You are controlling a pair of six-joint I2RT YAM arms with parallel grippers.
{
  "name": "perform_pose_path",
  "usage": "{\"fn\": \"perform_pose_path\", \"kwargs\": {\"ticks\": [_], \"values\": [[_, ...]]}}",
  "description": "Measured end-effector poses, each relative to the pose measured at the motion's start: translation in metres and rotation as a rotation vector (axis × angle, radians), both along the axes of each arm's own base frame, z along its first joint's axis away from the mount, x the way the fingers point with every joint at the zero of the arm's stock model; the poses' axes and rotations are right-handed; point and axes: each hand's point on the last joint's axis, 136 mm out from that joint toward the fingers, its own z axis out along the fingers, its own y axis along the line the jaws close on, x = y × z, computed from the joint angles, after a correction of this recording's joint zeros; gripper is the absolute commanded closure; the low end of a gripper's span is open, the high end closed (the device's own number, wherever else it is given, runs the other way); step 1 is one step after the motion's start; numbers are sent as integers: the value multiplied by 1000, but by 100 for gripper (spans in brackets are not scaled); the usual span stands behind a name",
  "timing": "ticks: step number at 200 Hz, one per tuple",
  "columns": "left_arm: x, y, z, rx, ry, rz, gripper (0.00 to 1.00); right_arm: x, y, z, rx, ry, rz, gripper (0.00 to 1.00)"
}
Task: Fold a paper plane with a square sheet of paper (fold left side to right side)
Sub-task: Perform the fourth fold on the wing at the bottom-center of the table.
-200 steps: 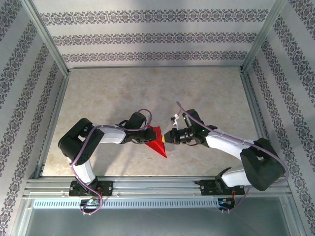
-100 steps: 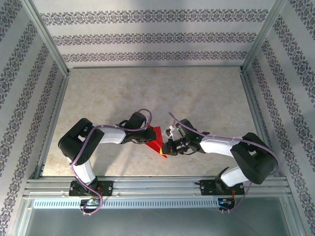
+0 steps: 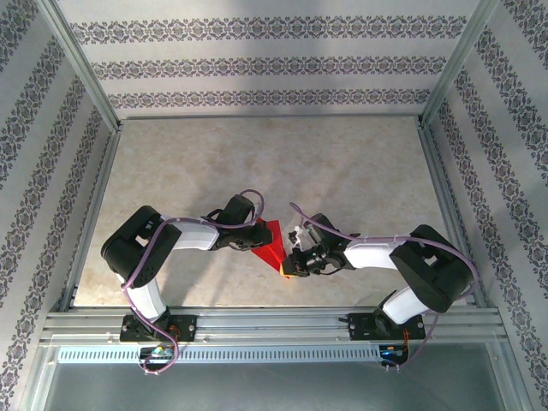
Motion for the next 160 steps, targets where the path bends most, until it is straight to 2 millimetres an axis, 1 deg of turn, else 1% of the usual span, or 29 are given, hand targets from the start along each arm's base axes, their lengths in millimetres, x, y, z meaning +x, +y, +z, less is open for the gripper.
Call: {"fn": "perform_pose_path", "kwargs": {"ticks": [160], "values": [[0,0,0,0,0,0,100,-4,-2,-7,-5,-4,4,100]]}}
